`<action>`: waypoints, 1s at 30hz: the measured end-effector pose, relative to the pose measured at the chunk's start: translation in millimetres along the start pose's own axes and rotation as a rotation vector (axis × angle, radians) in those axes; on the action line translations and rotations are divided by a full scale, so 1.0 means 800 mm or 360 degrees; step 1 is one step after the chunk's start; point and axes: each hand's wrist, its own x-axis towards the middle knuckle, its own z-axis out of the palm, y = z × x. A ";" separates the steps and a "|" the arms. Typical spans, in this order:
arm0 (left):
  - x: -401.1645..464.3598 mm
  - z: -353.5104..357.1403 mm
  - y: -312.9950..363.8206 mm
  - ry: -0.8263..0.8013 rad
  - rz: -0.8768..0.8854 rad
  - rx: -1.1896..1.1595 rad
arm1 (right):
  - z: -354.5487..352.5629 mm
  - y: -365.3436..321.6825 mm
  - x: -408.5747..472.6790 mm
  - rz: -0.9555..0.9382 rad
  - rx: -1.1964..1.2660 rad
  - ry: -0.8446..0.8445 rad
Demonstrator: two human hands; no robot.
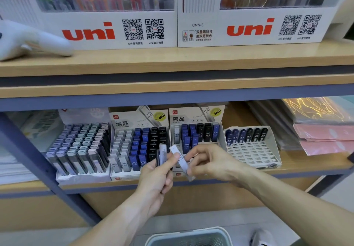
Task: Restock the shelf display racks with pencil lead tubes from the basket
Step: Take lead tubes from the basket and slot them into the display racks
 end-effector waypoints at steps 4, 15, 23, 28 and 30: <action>-0.001 0.000 -0.001 -0.0063 -0.0001 0.0047 | 0.006 -0.002 0.006 -0.0167 0.0028 0.0071; 0.003 -0.005 0.021 -0.0120 -0.0207 -0.0149 | 0.001 -0.011 0.045 -0.0652 -0.0311 0.0734; 0.001 -0.006 0.024 -0.0184 -0.0302 -0.0266 | 0.008 -0.002 0.090 -0.0746 -0.0815 0.0919; -0.006 -0.010 0.026 -0.0230 -0.0355 -0.0188 | 0.006 0.002 0.100 -0.0708 -0.0972 0.0848; -0.006 -0.012 0.027 -0.0245 -0.0351 -0.0173 | 0.007 0.001 0.102 -0.0727 -0.1020 0.0808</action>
